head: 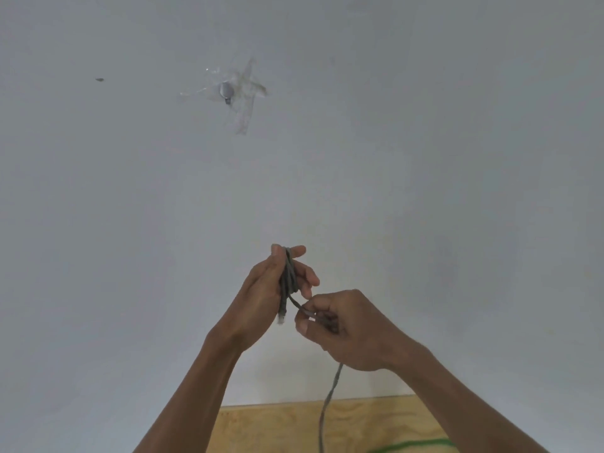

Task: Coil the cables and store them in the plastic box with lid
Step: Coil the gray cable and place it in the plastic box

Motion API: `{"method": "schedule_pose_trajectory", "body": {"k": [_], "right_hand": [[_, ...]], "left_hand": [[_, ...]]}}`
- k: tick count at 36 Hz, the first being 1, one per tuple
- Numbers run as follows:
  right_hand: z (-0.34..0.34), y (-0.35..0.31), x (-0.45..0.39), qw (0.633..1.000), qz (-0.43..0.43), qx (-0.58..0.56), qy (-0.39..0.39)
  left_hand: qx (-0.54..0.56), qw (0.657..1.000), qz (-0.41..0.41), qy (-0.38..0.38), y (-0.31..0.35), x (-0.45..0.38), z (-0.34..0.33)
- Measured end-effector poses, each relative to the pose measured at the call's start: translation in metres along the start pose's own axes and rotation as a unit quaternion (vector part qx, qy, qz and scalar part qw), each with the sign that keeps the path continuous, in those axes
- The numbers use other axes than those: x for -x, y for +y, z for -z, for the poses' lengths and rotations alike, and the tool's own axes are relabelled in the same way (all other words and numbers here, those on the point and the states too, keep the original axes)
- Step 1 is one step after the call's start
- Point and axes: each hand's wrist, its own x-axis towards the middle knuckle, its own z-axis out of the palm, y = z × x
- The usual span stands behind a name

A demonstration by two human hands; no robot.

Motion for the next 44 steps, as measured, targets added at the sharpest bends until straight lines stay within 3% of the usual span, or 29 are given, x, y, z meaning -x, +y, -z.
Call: {"method": "schedule_pose_trajectory", "body": {"k": [6, 10, 14, 20, 26, 33, 38, 44], "right_hand": [[0.025, -0.023, -0.008, 0.986, 0.051, 0.154, -0.025], [0.038, -0.035, -0.018, 0.98, 0.066, 0.179, -0.046], [0.061, -0.046, -0.032, 0.994, 0.07, 0.053, -0.068], [0.077, -0.023, -0.054, 0.993, 0.039, -0.106, -0.041], [0.057, 0.016, -0.056, 0.957, 0.03, -0.284, -0.039], [0.026, 0.036, -0.036, 0.9, 0.022, -0.43, -0.068], [-0.009, 0.039, -0.019, 0.932, -0.063, -0.356, 0.021], [-0.029, 0.027, -0.006, 0.977, -0.023, -0.182, 0.107]], "left_hand": [[-0.045, 0.998, 0.036, -0.033, 0.001, 0.003, -0.003], [-0.118, 0.99, 0.017, -0.069, 0.005, 0.006, -0.01], [-0.143, 0.986, 0.011, -0.089, 0.0, 0.01, -0.019], [-0.007, 0.986, 0.058, -0.157, -0.011, 0.011, -0.023], [0.1, 0.97, 0.08, -0.207, -0.006, 0.019, -0.029], [0.177, 0.963, 0.043, -0.196, -0.003, 0.018, -0.036], [0.222, 0.963, 0.022, -0.152, 0.003, 0.006, -0.026], [0.158, 0.983, 0.013, -0.091, 0.002, -0.008, -0.006]]}}
